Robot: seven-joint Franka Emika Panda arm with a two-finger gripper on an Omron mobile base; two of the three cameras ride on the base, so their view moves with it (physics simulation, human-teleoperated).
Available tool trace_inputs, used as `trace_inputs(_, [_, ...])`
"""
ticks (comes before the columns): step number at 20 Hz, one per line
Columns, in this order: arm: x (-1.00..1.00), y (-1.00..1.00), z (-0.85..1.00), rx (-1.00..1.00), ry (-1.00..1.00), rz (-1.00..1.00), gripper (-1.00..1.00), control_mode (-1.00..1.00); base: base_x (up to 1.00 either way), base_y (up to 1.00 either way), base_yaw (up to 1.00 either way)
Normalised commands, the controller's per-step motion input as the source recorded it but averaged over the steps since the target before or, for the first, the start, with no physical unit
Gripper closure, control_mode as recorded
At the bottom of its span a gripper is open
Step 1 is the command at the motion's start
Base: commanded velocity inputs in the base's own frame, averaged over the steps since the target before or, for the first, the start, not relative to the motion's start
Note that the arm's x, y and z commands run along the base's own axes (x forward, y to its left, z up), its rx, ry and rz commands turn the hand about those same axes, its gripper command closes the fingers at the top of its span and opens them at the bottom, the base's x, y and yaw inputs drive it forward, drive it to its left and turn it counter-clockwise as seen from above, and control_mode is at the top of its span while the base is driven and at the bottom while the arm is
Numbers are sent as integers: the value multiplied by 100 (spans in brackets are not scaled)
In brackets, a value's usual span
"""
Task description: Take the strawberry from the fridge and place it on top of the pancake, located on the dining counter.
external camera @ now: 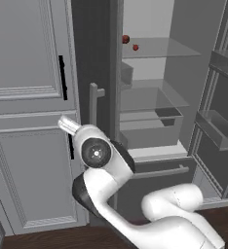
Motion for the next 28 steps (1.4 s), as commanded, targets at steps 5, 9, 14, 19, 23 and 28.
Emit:
trace_inputs(5, [-62,-100,21,75,-1,0,100,-100,0,0,0])
trace_inputs(9, [-16,-100,22,91,-3,0,100,-100,0,0,0])
trace_inputs(14, [-2,-100,21,87,-2,5,100,-100,0,0,0])
trace_inputs(19, [13,-91,-4,86,1,7,100,-100,0,0,0])
trace_inputs(23, [81,-32,-26,22,0,15,100,-100,0,0,0])
trace_inputs(28, [81,-4,-48,6,0,17,100,-100,0,0,0])
